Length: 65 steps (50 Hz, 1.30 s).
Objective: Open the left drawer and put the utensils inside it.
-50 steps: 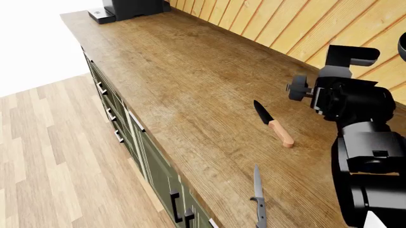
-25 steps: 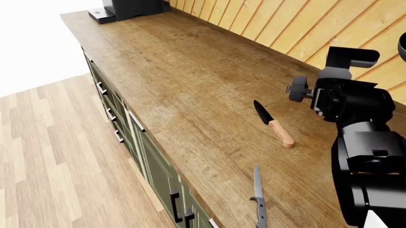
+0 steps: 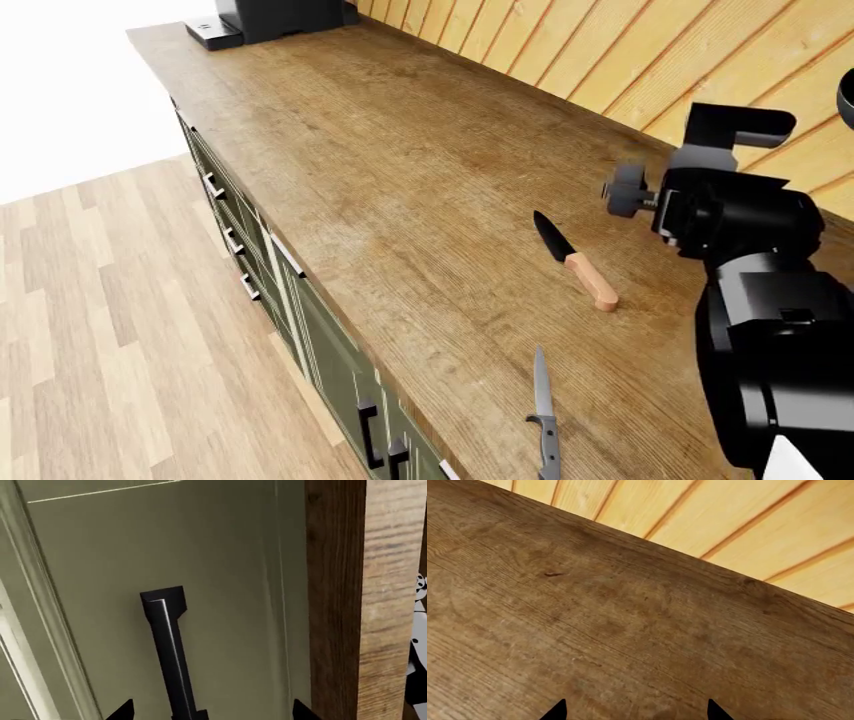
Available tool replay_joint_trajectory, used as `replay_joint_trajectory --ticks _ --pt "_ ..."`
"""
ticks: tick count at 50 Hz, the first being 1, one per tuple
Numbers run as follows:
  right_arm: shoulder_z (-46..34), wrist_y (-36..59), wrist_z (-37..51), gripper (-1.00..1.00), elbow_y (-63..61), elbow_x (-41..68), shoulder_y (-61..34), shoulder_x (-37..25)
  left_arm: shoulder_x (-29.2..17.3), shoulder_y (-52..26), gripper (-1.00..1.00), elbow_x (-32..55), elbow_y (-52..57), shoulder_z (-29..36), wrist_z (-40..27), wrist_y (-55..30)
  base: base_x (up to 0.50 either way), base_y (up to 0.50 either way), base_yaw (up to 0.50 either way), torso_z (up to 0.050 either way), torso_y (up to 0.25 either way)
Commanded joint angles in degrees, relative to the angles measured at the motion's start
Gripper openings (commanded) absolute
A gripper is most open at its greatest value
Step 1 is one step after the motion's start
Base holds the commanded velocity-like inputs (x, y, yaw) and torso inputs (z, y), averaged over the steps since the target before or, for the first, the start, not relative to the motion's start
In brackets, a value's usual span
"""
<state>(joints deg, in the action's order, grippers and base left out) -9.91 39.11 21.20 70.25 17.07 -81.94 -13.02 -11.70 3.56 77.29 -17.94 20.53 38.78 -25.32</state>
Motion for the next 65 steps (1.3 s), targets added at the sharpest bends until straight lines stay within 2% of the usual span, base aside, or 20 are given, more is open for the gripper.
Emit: replay_joint_trajectory --ticks 1,8,27,63,64,65 --pt "0.06 -0.41 -0.02 1.00 0.59 -0.10 -0.04 0.06 0.49 -1.33 1.00 0.81 -3.85 -0.11 0.79 -0.05 0.00 0.00 0.00 0.000 0.000" --pt "0.02 -1.10 -0.29 1.00 1.74 -0.28 -0.49 0.25 0.83 -2.74 1.00 0.42 -5.30 0.60 0.56 -0.39 0.00 0.00 0.00 0.000 0.000" --pt "0.17 -3.24 -1.12 1.00 4.33 -1.01 -0.80 0.86 3.87 -11.46 1.00 -1.14 -18.00 3.29 2.06 -2.23 0.00 0.00 0.00 0.000 0.000" --pt "4.43 -3.94 -2.30 1.00 4.55 -5.33 0.27 0.81 8.01 -17.55 1.00 -4.29 -23.66 10.35 1.73 -3.92 0.00 0.00 0.00 0.000 0.000" --pt "4.57 -3.99 -2.41 1.00 4.58 -5.47 0.25 0.83 7.94 -17.38 -1.00 -4.20 -23.38 10.29 1.53 -3.79 0.00 0.00 0.00 0.000 0.000" --pt "4.67 -4.03 -2.41 1.00 4.57 -5.64 0.27 0.88 7.87 -17.12 -1.00 -4.23 -23.08 10.26 1.46 -3.43 0.00 0.00 0.00 0.000 0.000"
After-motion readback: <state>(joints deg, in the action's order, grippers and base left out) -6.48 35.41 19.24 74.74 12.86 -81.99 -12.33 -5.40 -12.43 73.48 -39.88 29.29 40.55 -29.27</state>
